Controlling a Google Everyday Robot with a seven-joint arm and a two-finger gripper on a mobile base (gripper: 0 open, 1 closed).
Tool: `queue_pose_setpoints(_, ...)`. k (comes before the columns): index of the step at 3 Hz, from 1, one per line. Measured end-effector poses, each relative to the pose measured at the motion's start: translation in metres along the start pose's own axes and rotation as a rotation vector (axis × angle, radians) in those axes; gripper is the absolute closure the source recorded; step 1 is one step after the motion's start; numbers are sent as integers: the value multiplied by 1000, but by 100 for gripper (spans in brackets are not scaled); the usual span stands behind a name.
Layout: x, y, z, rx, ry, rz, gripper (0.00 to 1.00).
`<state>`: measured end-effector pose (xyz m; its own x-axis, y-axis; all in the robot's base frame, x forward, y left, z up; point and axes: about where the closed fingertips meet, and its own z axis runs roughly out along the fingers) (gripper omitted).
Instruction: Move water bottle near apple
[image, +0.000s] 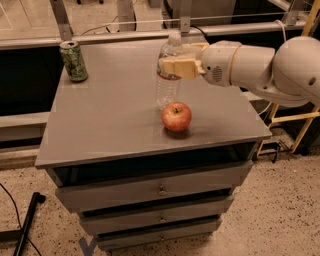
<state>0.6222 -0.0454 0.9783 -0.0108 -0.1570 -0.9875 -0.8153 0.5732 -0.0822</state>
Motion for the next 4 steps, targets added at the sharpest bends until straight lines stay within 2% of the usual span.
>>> queue_pose_setpoints(1,12,5,3,-10,4,-4,33)
queue_pose_setpoints(2,10,7,5,-14,4,-5,9)
queue_pose_setpoints(3,10,8,6,-17,3,-6,0)
queue_pose_setpoints(4,10,8,6,-17,3,-6,0)
